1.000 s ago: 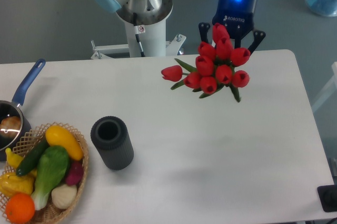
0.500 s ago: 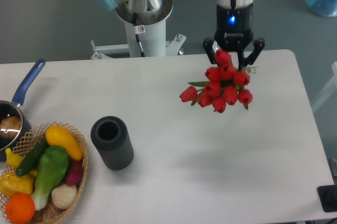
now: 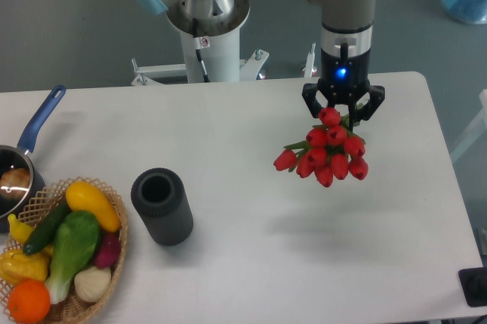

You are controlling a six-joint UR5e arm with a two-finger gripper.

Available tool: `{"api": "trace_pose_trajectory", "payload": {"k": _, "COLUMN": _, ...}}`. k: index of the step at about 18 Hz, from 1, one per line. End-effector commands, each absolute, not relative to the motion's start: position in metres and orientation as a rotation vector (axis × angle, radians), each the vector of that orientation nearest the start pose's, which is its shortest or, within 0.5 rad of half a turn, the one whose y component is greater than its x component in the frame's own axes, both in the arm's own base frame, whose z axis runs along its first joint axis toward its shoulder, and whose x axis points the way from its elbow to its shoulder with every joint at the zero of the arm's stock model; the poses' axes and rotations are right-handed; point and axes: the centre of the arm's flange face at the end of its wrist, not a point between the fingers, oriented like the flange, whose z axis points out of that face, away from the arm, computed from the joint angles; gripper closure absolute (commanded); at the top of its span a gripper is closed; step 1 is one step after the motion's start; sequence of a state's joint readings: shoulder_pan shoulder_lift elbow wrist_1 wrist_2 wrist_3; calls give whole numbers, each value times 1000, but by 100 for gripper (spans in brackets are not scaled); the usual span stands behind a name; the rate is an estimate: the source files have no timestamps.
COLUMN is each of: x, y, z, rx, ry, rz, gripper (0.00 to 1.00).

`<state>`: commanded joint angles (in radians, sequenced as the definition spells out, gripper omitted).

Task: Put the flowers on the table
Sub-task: 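Lower the held tulip bouquet toward the table surface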

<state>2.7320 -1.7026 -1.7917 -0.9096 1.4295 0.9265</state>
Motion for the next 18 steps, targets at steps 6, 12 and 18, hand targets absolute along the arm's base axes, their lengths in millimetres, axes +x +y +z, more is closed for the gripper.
{"api": "trace_pose_trajectory", "payload": {"k": 6, "x": -448, "y": 369, "z": 336, "rx": -2963, "ry": -284, "rz": 252, "gripper": 61}}
{"api": "trace_pose_trajectory", "payload": {"k": 12, "x": -455, "y": 394, "z": 284, "rx": -3007, "ry": -245, "rz": 165, "gripper": 61}}
{"api": "trace_pose_trajectory", "payload": {"k": 18, "x": -457, "y": 421, "z": 249, "rx": -3014, "ry": -203, "rz": 141, "gripper": 61}}
